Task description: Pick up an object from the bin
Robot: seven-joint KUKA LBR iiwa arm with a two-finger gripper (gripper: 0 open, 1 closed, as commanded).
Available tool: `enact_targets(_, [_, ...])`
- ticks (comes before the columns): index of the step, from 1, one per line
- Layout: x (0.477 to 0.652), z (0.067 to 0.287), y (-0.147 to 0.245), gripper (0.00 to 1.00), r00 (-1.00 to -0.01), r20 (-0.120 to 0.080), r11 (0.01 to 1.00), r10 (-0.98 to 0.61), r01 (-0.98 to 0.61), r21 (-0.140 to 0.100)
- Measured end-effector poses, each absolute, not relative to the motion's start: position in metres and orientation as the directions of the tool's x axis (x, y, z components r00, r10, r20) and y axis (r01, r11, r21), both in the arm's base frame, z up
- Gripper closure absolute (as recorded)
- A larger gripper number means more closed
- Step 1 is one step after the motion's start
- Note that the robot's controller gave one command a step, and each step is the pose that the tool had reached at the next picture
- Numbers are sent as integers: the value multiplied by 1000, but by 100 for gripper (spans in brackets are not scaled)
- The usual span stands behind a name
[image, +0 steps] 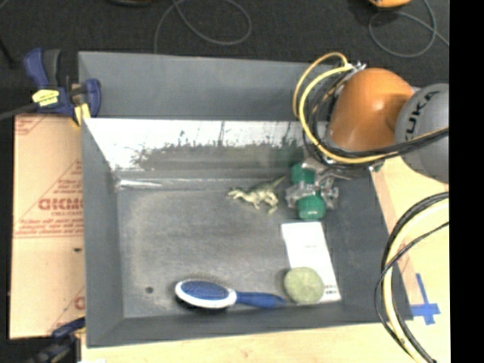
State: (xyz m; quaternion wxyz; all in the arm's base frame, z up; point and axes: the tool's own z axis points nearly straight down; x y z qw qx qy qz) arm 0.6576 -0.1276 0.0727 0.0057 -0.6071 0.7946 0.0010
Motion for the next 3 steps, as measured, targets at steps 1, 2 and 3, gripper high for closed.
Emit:
enact_targets(1, [658, 73, -128, 100, -266, -11, 266, -964, -964, -5])
enact_targets(2, [660, 81, -128, 100, -266, -5, 266, -964, -964, -9])
enact_targets(3, [660, 112, -128, 100, -268, -4, 268, -964, -963, -11])
